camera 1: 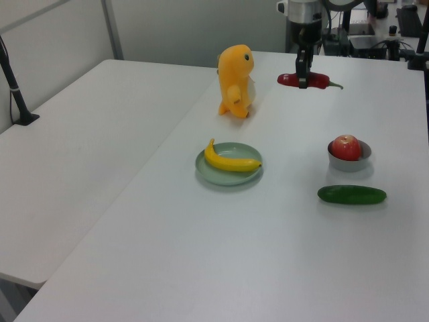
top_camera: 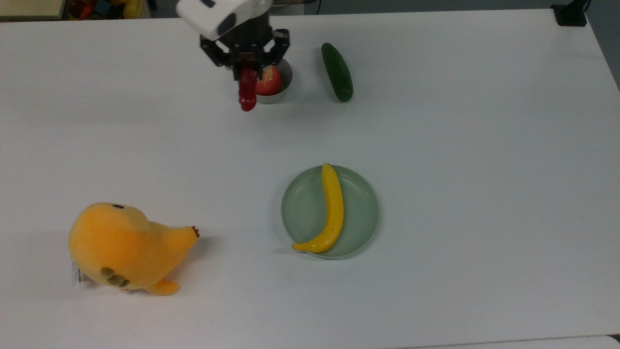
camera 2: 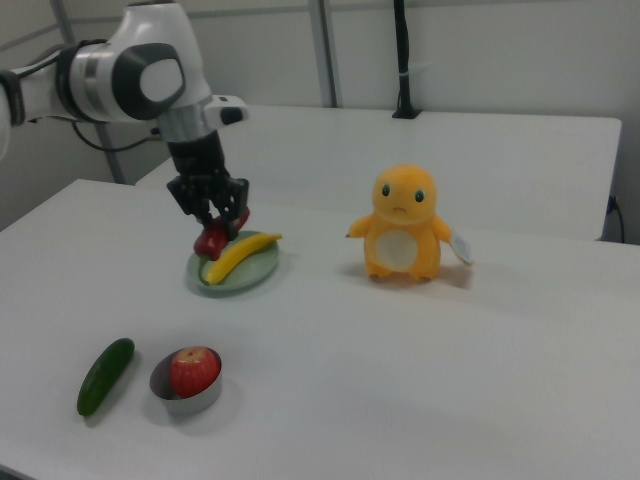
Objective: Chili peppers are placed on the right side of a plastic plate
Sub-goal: 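Carry the chili toward the green plate, beside its rim near the plush toy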
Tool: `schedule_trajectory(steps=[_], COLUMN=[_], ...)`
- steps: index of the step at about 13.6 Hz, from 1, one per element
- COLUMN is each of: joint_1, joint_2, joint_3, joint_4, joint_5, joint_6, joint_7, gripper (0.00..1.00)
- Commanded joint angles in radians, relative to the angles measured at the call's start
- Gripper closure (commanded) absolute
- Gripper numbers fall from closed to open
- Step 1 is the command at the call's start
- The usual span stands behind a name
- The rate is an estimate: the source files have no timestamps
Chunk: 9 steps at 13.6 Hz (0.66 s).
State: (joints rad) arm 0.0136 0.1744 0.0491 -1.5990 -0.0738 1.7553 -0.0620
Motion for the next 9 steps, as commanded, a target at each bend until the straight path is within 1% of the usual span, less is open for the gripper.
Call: schedule_trajectory(steps=[1, 4, 5, 9], joint_1=[-0.029, -0.03, -0.03, -0.03], joint_2=[0.043, 0.123, 0.152, 0.249], joint_3=[-0.02, -0.02, -0.02, -0.02], joint_4=[0.025, 0.027, 0.024, 0.024], joint_5=[0.054, 0.054, 0.054, 0.043], joint_6=[0.14, 0.261, 0.353, 0.573], joint_7=[-0.05, -0.039, -0.021, 0.051], gripper=[0.86, 0.86, 0.86, 0.86])
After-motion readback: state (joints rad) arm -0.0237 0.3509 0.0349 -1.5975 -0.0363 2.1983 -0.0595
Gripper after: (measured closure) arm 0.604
